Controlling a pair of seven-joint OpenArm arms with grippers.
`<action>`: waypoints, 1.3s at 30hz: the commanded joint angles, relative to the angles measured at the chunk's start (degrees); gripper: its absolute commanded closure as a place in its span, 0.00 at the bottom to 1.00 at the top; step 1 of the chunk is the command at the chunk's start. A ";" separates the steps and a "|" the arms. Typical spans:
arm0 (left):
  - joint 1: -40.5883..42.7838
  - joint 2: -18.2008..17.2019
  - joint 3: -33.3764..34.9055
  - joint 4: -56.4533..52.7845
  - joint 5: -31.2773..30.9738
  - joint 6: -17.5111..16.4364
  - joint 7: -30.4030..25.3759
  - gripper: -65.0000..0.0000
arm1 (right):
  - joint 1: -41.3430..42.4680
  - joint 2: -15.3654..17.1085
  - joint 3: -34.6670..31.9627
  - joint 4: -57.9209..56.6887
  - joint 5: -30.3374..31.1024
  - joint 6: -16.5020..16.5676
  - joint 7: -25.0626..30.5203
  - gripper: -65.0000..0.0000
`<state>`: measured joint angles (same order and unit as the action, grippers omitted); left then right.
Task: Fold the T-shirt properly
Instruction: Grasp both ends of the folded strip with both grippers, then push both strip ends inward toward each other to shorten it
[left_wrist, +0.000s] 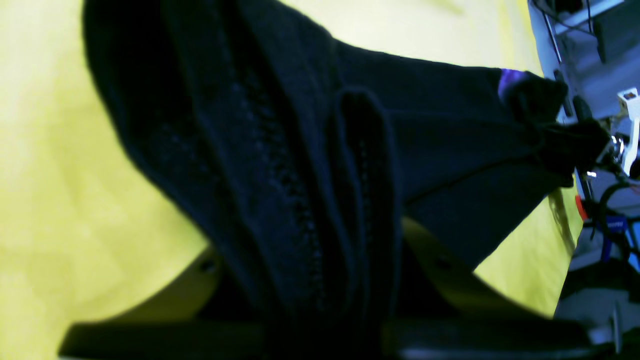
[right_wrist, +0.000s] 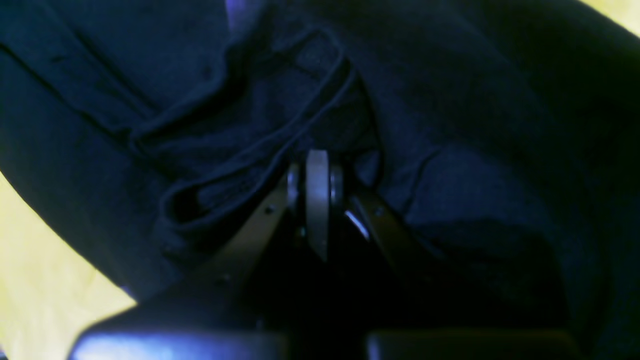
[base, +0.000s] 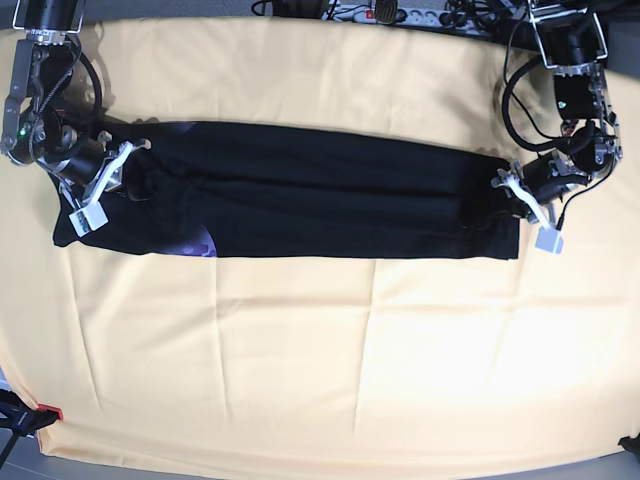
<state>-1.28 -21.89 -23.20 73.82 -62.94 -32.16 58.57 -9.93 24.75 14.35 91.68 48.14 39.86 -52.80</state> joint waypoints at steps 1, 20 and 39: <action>-0.48 -1.14 -1.29 0.31 0.17 0.52 -0.26 1.00 | 1.16 0.98 0.28 0.55 2.12 0.14 -0.07 0.92; -0.46 -17.14 -3.78 0.31 2.23 0.52 -0.02 1.00 | 12.20 0.98 3.67 0.96 26.84 0.14 -25.14 0.51; 1.33 -9.14 -3.72 15.63 -22.06 -1.75 20.15 1.00 | 9.62 -2.86 3.65 0.94 24.76 0.14 -21.84 0.51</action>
<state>0.71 -30.00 -26.39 88.60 -83.59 -33.61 79.09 -1.26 21.12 17.67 91.70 71.68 39.72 -75.61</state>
